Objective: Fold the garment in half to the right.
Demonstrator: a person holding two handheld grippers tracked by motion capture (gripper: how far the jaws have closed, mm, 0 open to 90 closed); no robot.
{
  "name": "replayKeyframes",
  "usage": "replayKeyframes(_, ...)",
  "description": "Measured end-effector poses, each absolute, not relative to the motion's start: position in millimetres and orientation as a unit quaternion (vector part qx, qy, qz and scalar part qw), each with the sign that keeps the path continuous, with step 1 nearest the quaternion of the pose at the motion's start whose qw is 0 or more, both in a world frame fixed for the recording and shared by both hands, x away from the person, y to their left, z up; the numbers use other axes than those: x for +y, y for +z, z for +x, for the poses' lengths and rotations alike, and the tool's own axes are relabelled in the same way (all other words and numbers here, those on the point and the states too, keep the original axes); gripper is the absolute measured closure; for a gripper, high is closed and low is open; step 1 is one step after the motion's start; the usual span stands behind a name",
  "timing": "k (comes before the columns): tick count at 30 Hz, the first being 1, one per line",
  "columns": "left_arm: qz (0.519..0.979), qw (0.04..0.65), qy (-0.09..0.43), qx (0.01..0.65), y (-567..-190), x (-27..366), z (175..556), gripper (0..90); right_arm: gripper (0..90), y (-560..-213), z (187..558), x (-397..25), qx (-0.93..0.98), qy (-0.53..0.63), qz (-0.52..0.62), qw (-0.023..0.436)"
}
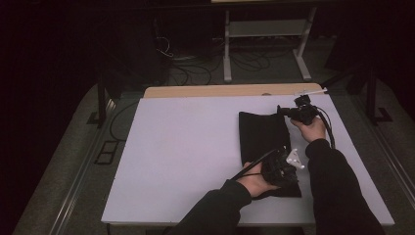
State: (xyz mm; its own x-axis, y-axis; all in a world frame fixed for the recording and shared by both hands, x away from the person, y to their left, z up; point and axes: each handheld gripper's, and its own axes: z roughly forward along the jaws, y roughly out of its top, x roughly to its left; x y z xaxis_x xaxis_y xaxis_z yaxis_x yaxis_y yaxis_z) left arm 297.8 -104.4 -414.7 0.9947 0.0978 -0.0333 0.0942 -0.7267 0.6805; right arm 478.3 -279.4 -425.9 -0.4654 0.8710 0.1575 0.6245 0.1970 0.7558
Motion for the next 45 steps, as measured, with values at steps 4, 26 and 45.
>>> replayKeyframes(4,0.929,0.365,-0.003,0.057,-415,-107,298,79.7,77.7,-426,477,-283,0.756,0.395,0.502,0.143)
replayKeyframes(26,0.901,0.423,0.005,0.099,-406,-104,303,43.2,25.1,-408,455,-298,0.756,0.41,0.497,0.118)
replayKeyframes(45,0.883,0.447,0.008,0.139,-400,-87,318,0.0,0.0,-389,431,-307,0.762,0.415,0.479,0.136)
